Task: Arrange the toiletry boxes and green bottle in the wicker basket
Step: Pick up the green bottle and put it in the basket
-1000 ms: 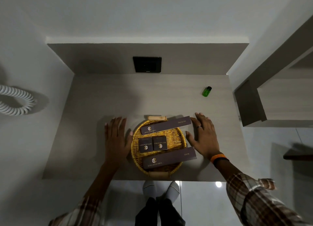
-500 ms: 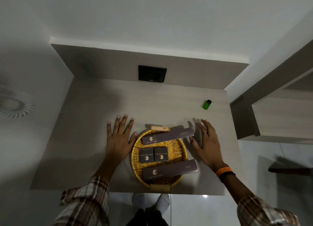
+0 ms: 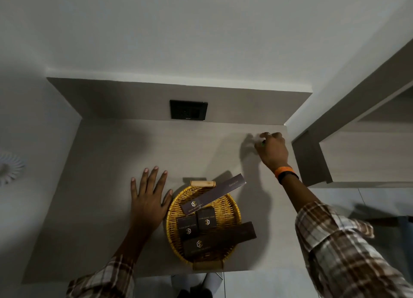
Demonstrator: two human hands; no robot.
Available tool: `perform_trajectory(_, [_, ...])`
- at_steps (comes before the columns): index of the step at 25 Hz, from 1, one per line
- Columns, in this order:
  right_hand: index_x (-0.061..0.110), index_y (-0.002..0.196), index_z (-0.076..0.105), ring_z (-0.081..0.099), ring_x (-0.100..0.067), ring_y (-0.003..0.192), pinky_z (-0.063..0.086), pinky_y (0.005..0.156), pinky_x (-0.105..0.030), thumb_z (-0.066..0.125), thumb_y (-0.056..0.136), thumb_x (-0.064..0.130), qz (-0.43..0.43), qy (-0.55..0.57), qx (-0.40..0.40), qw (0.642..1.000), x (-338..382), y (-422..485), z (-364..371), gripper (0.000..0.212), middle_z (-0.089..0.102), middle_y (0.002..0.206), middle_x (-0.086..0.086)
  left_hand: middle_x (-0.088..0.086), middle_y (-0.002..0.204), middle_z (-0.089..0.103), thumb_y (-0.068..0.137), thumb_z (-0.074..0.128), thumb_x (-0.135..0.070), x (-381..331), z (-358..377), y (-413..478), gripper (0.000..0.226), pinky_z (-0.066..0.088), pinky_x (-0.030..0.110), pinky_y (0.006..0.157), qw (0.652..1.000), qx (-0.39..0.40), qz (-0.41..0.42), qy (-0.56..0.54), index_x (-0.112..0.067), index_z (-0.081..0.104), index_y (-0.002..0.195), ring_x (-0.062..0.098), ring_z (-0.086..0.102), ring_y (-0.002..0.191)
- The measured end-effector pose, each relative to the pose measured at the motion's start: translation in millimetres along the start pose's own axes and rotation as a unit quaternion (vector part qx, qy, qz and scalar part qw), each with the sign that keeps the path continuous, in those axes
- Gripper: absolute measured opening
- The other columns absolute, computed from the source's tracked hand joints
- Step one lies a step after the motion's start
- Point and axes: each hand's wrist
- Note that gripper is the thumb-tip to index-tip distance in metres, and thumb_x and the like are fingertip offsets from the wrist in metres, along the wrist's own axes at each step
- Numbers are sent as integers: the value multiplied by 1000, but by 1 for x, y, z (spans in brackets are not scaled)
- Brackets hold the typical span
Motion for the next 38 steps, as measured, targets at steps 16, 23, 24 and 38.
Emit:
perform_trajectory(16, [1,114,68,72,-26,98,64,73,-34,74,84,6,115,557,62,821,1,-76,-29,32,69,110,-14,5,164,16,97,30,-55,1,-1,0,65,9,61,119,1000,-1,-6,-4,-26,20,154,26,5,152])
perform_trajectory(23, [20,101,75,68,-13,79,56,63,-25,81,78,12,-144,179,94,969,19,-188,-16,26,71,94,2,6,165,11,98,23,-56,0,-4,-1,65,10,62,118,1000,13,-7,3,-26,14,155,27,1,152])
perform_trajectory(24, [20,98,75,64,-14,77,52,64,-22,79,78,14,-181,108,88,974,21,-194,-4,21,68,93,1,6,165,11,98,22,-56,0,-3,-1,65,10,62,118,1000,14,-9,4,-26,14,155,27,1,152])
perform_trajectory(38, [14,74,66,59,-22,71,40,47,-27,80,75,25,-186,-102,49,976,37,-214,34,18,66,76,-4,5,166,6,98,17,-58,1,-2,-1,65,9,61,119,1000,16,-12,7,-27,9,155,26,-3,152])
Point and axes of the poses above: each hand's wrist, its own y-axis towards the middle knuckle, its own z-axis out of the palm, x = y × z
